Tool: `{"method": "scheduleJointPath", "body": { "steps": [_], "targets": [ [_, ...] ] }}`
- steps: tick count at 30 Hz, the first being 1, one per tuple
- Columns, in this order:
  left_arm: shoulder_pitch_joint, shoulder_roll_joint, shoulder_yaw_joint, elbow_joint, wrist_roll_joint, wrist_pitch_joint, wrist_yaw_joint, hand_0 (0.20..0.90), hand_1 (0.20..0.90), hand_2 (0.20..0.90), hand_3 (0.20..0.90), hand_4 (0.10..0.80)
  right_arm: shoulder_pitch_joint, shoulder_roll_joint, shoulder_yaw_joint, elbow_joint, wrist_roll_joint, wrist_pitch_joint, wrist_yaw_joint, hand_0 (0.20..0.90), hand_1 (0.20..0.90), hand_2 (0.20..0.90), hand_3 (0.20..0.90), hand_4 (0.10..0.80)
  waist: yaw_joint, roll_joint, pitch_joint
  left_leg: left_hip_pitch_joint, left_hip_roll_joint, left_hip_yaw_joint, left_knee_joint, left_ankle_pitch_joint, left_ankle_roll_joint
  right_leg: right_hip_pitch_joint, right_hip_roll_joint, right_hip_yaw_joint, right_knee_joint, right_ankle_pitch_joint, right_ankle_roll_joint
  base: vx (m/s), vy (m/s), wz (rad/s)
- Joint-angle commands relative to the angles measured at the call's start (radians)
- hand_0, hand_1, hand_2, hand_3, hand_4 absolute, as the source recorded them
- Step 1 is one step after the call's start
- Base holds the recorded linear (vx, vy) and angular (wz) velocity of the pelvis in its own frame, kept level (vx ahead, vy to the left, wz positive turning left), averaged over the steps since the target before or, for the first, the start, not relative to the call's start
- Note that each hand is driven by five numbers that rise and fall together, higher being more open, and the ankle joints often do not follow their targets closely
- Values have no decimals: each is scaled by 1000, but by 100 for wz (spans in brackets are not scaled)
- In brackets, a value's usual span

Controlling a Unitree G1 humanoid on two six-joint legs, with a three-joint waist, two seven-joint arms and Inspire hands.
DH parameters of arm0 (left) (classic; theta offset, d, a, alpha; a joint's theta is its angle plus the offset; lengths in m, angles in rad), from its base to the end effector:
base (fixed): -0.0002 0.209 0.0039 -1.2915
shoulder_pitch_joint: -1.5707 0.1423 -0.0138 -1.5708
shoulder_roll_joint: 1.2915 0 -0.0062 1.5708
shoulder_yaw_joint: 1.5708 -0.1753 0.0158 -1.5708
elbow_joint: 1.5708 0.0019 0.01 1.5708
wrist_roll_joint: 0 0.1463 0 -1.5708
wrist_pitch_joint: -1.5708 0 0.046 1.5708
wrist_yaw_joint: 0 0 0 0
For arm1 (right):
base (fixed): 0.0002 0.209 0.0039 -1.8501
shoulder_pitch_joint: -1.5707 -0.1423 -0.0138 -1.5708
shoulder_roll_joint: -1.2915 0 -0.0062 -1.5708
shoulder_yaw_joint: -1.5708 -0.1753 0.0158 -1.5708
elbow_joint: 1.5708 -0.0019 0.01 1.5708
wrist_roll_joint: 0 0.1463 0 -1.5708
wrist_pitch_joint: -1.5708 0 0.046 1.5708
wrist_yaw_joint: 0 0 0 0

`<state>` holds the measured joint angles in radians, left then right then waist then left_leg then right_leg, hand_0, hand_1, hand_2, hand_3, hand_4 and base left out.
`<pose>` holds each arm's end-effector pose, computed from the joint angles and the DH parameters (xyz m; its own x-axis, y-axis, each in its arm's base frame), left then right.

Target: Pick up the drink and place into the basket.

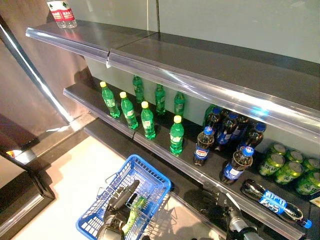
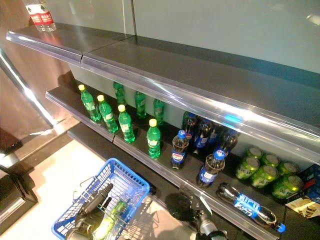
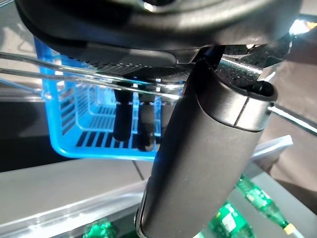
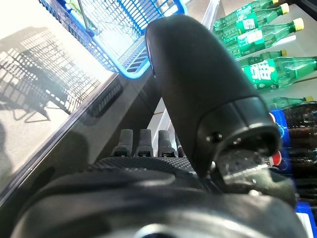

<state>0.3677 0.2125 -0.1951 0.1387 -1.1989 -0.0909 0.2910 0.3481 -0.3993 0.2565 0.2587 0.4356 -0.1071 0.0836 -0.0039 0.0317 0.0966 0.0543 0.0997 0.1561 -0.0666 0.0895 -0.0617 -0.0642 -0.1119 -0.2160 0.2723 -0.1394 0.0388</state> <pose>0.1128 0.1736 -0.0320 0.7375 0.1672 -0.6544 -0.6303 0.5184 -0.5779 0.1026 -0.2066 -0.0421 0.8400 0.1235 -0.5283 -0.0875 0.9918 0.0927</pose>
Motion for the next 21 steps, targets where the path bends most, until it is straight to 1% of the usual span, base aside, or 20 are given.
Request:
{"method": "scheduleJointPath", "body": {
  "steps": [1, 9, 18, 21],
  "targets": [
    [-121, 72, 59, -199, 97, -103, -154, 300, 300, 300, 200, 100, -74, -19, 41, -14, 33, -55, 41, 900, 900, 900, 900, 800, -5, -53, -21, 36, -2, -3, -13, -78, -23, 168, -7, 27, -338, 140, 78, 0, 0, 0],
    [-115, 77, 49, -201, 88, -128, -164, 300, 300, 300, 200, 100, -68, -29, 42, -33, 15, -56, 54, 900, 900, 900, 900, 800, -11, -54, -26, 50, -4, 3, -17, -83, -20, 175, -6, 31, -340, 140, 80, 0, 0, 0],
    [-118, 73, 48, -196, 100, -125, -157, 300, 300, 300, 200, 100, -75, -28, 51, -30, 7, -61, 54, 900, 900, 900, 900, 800, -5, -59, -28, 53, -1, 3, -21, -82, -21, 181, -4, 25, -346, 142, 81, 0, 0, 0],
    [-112, 75, 50, -204, 103, -122, -154, 300, 300, 300, 200, 100, -71, -33, 52, -42, -28, -65, 68, 900, 900, 900, 900, 800, -4, -61, -30, 54, 0, 3, -21, -82, -22, 183, -4, 22, -346, 143, 81, 0, 0, 0]
  ]
}}
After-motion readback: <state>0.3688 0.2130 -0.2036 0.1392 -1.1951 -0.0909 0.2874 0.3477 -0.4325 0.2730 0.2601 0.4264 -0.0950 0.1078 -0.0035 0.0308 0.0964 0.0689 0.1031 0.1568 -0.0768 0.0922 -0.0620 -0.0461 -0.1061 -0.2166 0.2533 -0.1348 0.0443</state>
